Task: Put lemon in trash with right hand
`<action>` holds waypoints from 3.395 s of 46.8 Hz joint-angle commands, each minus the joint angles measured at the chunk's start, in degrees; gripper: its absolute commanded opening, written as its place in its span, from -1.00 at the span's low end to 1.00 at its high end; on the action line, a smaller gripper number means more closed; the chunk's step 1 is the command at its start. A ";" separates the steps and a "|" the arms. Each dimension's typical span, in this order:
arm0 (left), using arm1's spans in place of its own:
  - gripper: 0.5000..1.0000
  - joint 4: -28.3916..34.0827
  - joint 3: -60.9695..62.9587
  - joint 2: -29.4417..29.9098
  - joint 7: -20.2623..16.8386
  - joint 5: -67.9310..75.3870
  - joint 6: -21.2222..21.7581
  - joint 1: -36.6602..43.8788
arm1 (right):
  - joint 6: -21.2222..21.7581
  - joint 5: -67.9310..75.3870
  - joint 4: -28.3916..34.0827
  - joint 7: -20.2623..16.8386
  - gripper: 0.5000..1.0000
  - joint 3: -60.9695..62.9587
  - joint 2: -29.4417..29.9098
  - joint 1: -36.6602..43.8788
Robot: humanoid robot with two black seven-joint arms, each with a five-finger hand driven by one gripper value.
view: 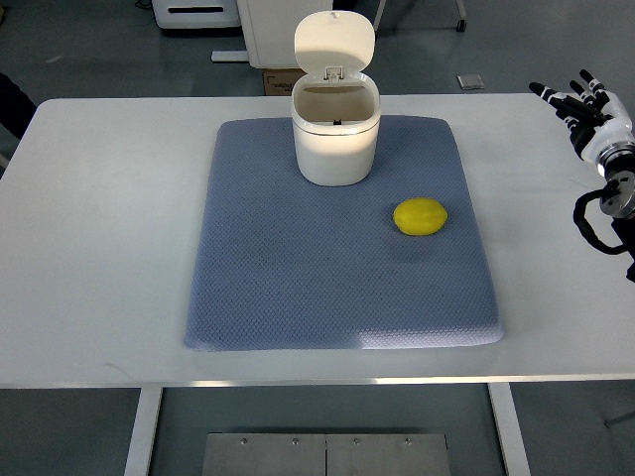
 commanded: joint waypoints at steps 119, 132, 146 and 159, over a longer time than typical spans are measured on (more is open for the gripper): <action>1.00 0.00 0.01 0.00 0.00 0.02 -0.01 0.06 | -8.58 -37.53 38.42 4.32 0.85 -56.17 -12.00 16.41; 1.00 0.00 0.01 0.00 0.00 0.02 -0.01 0.06 | -9.29 -37.53 38.33 4.14 0.66 -58.37 -10.77 16.50; 1.00 0.00 0.01 0.00 0.00 0.02 -0.01 0.06 | -9.29 -37.26 38.33 2.91 0.57 -58.28 -9.98 16.59; 1.00 0.00 -0.07 0.00 0.00 -0.06 -0.01 0.06 | -9.29 -37.18 38.24 2.21 0.39 -58.28 -8.57 16.67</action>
